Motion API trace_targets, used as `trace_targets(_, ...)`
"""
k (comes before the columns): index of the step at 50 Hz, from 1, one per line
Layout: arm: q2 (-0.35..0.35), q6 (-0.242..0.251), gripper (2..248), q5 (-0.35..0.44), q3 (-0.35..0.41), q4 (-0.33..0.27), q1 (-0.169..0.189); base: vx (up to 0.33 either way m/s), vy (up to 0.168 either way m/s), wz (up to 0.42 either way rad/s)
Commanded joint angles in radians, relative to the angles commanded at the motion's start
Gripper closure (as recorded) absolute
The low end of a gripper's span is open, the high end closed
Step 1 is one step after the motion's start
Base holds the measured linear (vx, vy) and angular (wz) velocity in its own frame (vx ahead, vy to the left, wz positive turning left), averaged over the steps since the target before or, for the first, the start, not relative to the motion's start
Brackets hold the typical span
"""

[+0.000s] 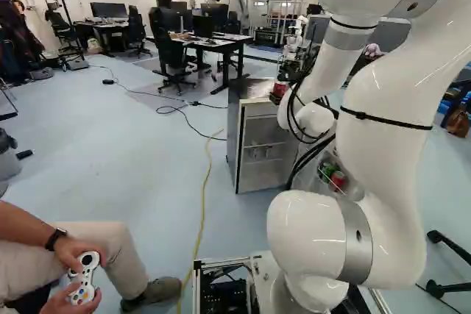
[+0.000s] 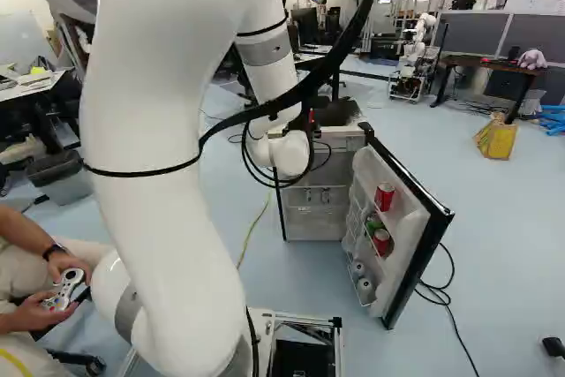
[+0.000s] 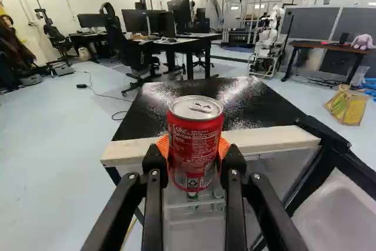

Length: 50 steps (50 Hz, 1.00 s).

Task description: Grab a drink from the fridge

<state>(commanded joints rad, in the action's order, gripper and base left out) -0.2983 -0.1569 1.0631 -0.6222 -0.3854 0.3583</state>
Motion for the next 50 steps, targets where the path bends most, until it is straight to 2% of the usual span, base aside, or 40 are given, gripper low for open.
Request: trace_targets(50,-0.108,0.000,153,0.000,-0.134,0.000,-0.025,0.000,0.000,0.000)
